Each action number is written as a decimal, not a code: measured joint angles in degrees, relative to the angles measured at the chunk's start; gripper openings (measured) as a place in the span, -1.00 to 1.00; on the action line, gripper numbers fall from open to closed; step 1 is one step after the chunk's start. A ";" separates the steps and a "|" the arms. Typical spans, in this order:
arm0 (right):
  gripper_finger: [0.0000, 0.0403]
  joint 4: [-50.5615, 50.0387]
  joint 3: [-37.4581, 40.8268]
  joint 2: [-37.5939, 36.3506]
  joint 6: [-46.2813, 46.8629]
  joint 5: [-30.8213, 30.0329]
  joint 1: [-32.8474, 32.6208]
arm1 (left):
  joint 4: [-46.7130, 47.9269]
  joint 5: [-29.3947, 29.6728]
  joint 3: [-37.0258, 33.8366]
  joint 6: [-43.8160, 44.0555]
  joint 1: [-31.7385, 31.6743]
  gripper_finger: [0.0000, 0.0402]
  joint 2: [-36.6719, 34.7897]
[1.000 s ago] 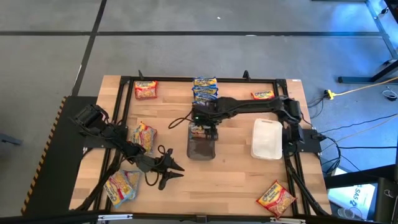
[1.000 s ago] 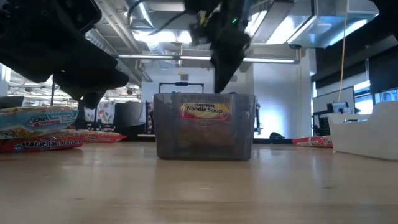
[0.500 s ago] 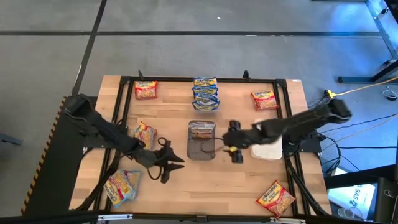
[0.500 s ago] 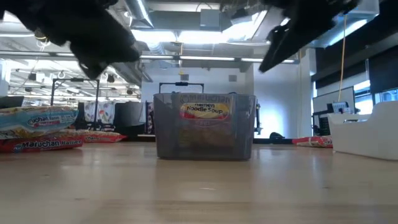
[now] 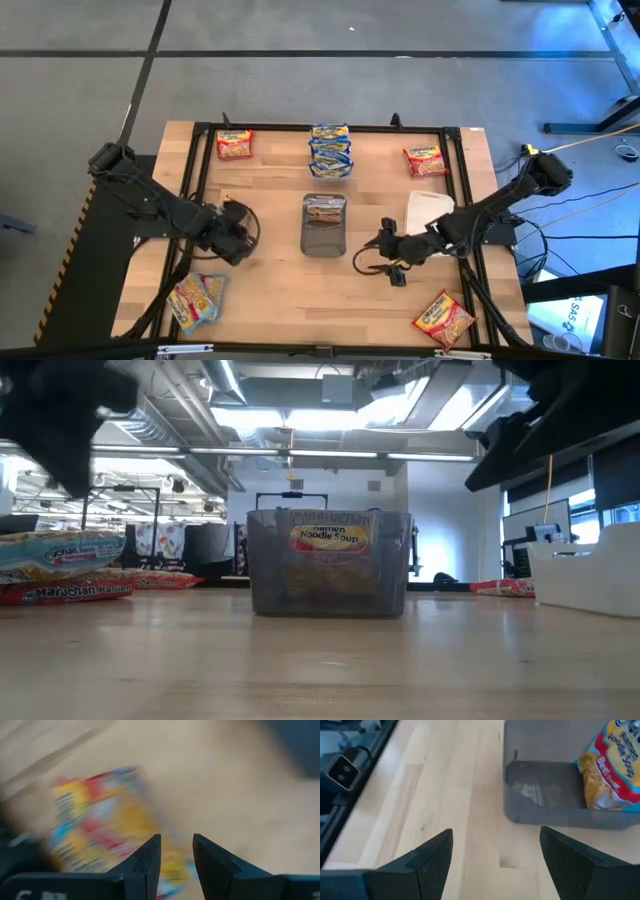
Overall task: Sort Maruchan noodles
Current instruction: Put the light blue noodle pack into the black bin
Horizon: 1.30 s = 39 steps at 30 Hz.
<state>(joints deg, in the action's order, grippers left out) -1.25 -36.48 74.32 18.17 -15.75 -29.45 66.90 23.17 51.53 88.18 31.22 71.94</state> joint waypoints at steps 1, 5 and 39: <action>0.37 0.82 0.33 0.00 0.36 -0.80 -0.84 | 2.42 -0.73 -0.94 2.61 -0.10 -0.46 0.00; 0.37 1.71 0.91 0.02 1.23 -4.35 -4.02 | 1.15 -2.75 -5.91 6.68 -0.26 -0.46 0.02; 0.37 1.82 0.91 0.04 1.65 -12.22 -6.91 | -56.89 -4.35 -9.20 -22.38 5.43 -0.46 17.13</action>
<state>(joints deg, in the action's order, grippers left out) 0.57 -35.57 74.37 19.82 -27.97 -36.36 10.01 18.83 42.33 65.80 36.65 89.07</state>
